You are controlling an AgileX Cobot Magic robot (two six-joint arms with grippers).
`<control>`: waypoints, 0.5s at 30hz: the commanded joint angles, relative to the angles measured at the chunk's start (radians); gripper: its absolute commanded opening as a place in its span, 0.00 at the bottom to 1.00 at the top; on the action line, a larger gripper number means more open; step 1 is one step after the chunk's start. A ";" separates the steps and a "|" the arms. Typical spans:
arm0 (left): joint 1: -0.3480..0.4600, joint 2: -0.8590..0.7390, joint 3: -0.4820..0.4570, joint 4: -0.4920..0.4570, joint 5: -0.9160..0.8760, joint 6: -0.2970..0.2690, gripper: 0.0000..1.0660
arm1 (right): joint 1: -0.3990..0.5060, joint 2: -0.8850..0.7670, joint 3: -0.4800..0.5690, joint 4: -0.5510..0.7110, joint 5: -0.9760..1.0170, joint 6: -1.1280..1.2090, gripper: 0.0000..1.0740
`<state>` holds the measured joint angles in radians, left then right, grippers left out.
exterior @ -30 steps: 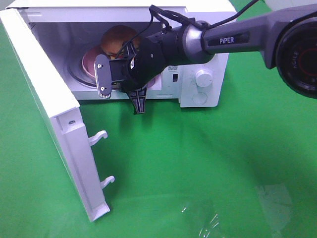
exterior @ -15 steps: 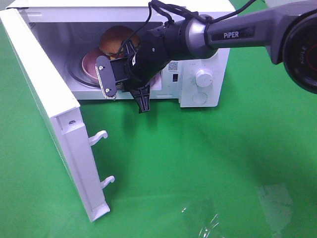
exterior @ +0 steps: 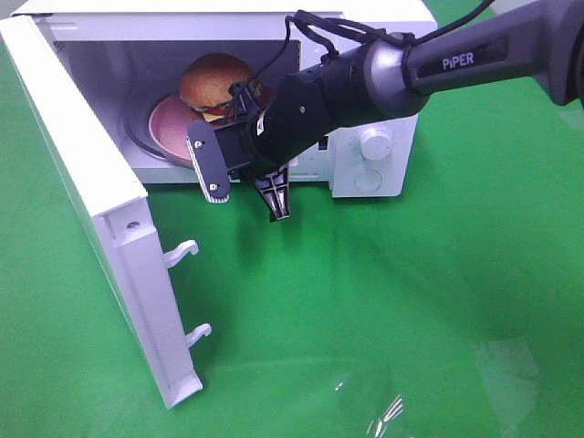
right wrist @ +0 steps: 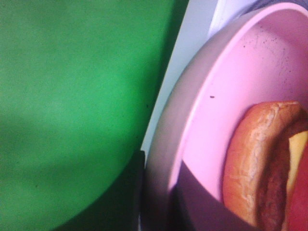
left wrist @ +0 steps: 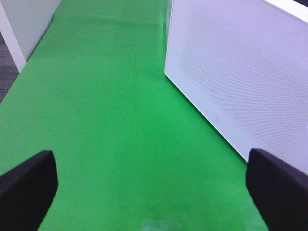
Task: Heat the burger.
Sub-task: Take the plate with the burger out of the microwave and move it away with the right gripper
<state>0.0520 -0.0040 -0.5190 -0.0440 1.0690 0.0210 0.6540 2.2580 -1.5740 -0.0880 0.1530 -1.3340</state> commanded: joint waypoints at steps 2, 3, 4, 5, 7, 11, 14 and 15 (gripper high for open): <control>0.002 -0.017 0.003 -0.005 0.000 -0.006 0.93 | -0.009 -0.058 0.036 -0.042 -0.072 -0.013 0.00; 0.002 -0.017 0.003 -0.005 0.000 -0.006 0.93 | -0.009 -0.061 0.041 -0.042 -0.072 -0.013 0.00; 0.002 -0.017 0.003 -0.005 0.000 -0.006 0.93 | -0.009 -0.061 0.041 -0.042 -0.072 -0.013 0.00; 0.002 -0.017 0.003 -0.005 0.000 -0.006 0.93 | -0.009 -0.066 0.047 -0.040 -0.072 -0.018 0.00; 0.002 -0.017 0.003 -0.005 0.000 -0.006 0.93 | -0.009 -0.074 0.050 -0.036 -0.072 -0.039 0.00; 0.002 -0.017 0.003 -0.005 0.000 -0.006 0.93 | -0.009 -0.081 0.050 0.023 -0.064 -0.094 0.00; 0.002 -0.017 0.003 -0.005 0.000 -0.006 0.93 | -0.009 -0.086 0.050 0.109 -0.031 -0.195 0.00; 0.002 -0.017 0.003 -0.005 0.000 -0.006 0.93 | -0.009 -0.086 0.050 0.109 -0.031 -0.195 0.00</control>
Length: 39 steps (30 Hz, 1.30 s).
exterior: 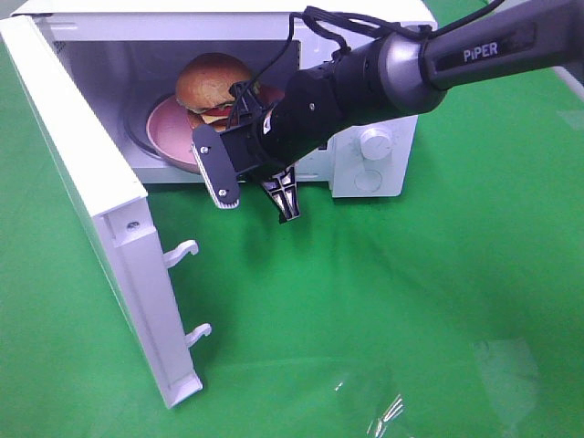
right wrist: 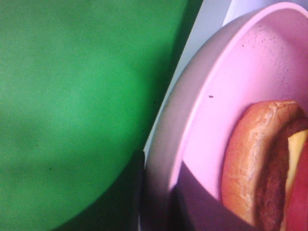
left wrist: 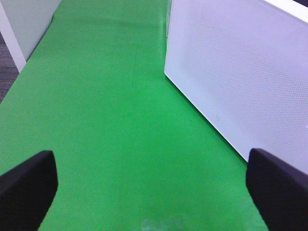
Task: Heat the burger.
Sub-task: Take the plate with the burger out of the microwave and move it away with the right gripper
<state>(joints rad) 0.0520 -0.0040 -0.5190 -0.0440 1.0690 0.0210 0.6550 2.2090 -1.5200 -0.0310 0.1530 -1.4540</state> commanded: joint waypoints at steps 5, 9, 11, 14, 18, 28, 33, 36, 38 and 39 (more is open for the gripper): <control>0.002 -0.017 0.003 -0.005 0.000 -0.006 0.93 | -0.012 -0.055 -0.004 0.127 -0.006 -0.180 0.00; 0.002 -0.017 0.003 -0.005 0.000 -0.006 0.93 | -0.012 -0.077 -0.004 0.139 -0.008 -0.187 0.00; 0.002 -0.017 0.003 -0.005 0.000 -0.006 0.93 | -0.012 -0.082 -0.004 0.139 -0.006 -0.187 0.00; 0.002 -0.017 0.003 -0.005 0.000 -0.006 0.93 | -0.011 -0.083 -0.004 0.140 -0.008 -0.187 0.00; 0.002 -0.017 0.003 -0.005 0.000 -0.006 0.93 | -0.011 -0.086 0.000 0.142 -0.006 -0.187 0.00; 0.002 -0.017 0.003 -0.005 0.000 -0.006 0.93 | -0.010 -0.154 0.113 0.174 -0.056 -0.236 0.00; 0.002 -0.017 0.003 -0.005 0.000 -0.006 0.93 | -0.010 -0.195 0.182 0.177 -0.075 -0.255 0.00; 0.002 -0.017 0.003 -0.005 0.000 -0.006 0.93 | -0.001 -0.216 0.227 0.175 -0.090 -0.254 0.00; 0.002 -0.017 0.003 -0.005 0.000 -0.006 0.93 | 0.002 -0.221 0.239 0.171 -0.095 -0.254 0.00; 0.002 -0.017 0.003 -0.005 0.000 -0.006 0.93 | 0.002 -0.236 0.257 0.164 -0.097 -0.254 0.00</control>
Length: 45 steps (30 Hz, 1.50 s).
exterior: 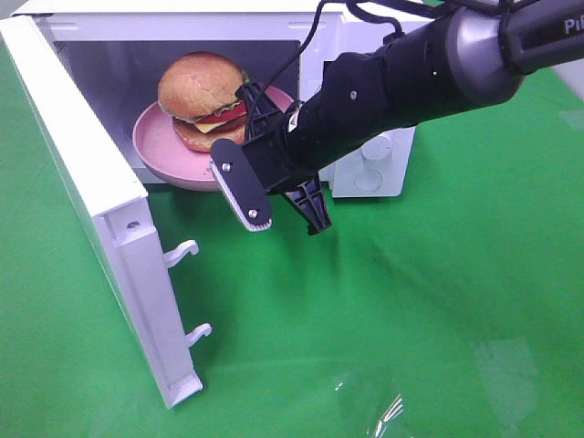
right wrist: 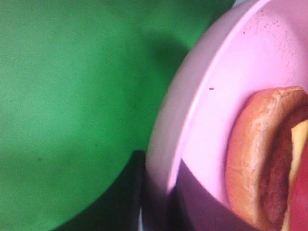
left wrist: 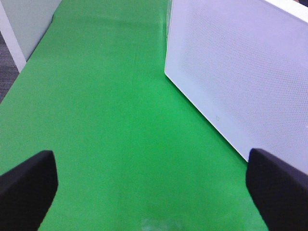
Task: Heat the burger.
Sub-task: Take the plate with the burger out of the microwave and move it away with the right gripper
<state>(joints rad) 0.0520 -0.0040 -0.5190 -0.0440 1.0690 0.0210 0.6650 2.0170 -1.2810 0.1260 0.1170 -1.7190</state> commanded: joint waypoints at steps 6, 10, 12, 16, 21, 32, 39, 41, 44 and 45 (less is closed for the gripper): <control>0.002 -0.017 0.003 -0.005 0.000 -0.006 0.93 | 0.003 -0.073 0.050 0.007 -0.080 0.015 0.00; 0.002 -0.017 0.003 -0.005 0.000 -0.006 0.93 | 0.027 -0.094 0.077 0.006 -0.083 0.018 0.00; 0.002 -0.017 0.003 -0.005 0.000 -0.006 0.93 | 0.027 -0.096 0.083 0.005 -0.083 0.018 0.00; 0.002 -0.017 0.003 -0.005 0.000 -0.006 0.93 | 0.039 -0.113 0.112 0.004 -0.085 0.019 0.00; 0.002 -0.017 0.003 -0.005 0.000 -0.006 0.93 | 0.039 -0.147 0.149 0.004 -0.090 0.028 0.00; 0.002 -0.017 0.003 -0.005 0.000 -0.006 0.93 | 0.062 -0.236 0.264 -0.026 -0.107 0.083 0.00; 0.002 -0.017 0.003 -0.005 0.000 -0.006 0.93 | 0.062 -0.279 0.303 -0.055 -0.108 0.134 0.00; 0.002 -0.017 0.003 -0.005 0.000 -0.006 0.93 | 0.062 -0.298 0.320 -0.080 -0.109 0.158 0.00; 0.002 -0.017 0.003 -0.005 0.000 -0.006 0.93 | 0.062 -0.324 0.346 -0.103 -0.108 0.188 0.00; 0.002 -0.017 0.003 -0.005 0.000 -0.006 0.93 | 0.062 -0.345 0.367 -0.114 -0.107 0.203 0.00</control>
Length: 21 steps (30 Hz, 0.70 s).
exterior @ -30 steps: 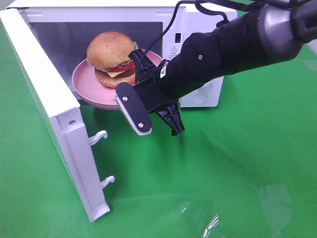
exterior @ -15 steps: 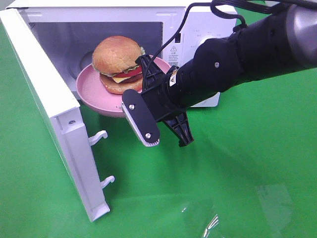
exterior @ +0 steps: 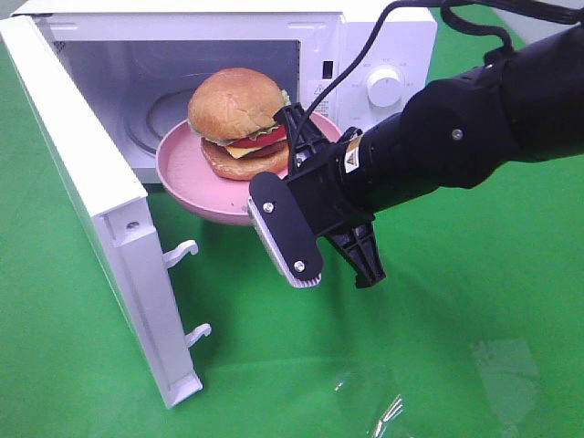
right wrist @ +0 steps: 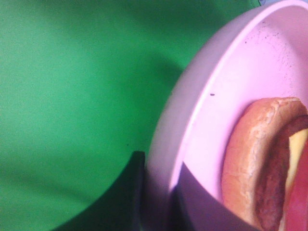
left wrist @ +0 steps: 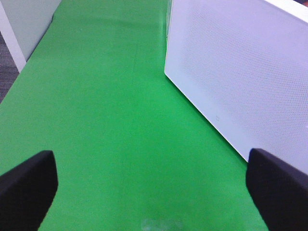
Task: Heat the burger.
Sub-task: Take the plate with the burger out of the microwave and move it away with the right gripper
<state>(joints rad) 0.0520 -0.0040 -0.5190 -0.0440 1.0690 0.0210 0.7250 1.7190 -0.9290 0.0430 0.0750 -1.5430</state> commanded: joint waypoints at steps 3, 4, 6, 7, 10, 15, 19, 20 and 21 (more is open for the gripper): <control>0.002 -0.017 0.003 -0.005 0.000 -0.006 0.93 | 0.002 -0.066 0.035 -0.048 -0.065 0.036 0.00; 0.002 -0.017 0.003 -0.005 0.000 -0.006 0.93 | 0.002 -0.087 0.057 -0.048 -0.065 0.048 0.00; 0.002 -0.017 0.003 -0.005 0.000 -0.006 0.93 | 0.002 -0.098 0.068 -0.050 -0.065 0.056 0.00; 0.002 -0.017 0.003 -0.005 0.000 -0.006 0.93 | 0.002 -0.118 0.088 -0.065 -0.065 0.076 0.00; 0.002 -0.017 0.003 -0.005 0.000 -0.006 0.93 | 0.002 -0.143 0.115 -0.098 -0.061 0.125 0.00; 0.002 -0.017 0.003 -0.005 0.000 -0.006 0.93 | 0.002 -0.182 0.154 -0.135 -0.061 0.183 0.00; 0.002 -0.017 0.003 -0.005 0.000 -0.006 0.93 | 0.002 -0.253 0.198 -0.188 -0.021 0.252 0.00; 0.002 -0.017 0.003 -0.005 0.000 -0.006 0.93 | 0.002 -0.253 0.198 -0.188 -0.021 0.252 0.00; 0.002 -0.017 0.003 -0.005 0.000 -0.006 0.93 | 0.002 -0.265 0.206 -0.201 -0.010 0.263 0.00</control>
<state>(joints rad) 0.0520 -0.0040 -0.5190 -0.0440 1.0690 0.0210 0.7250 1.5040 -0.7300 -0.1120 0.0990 -1.3110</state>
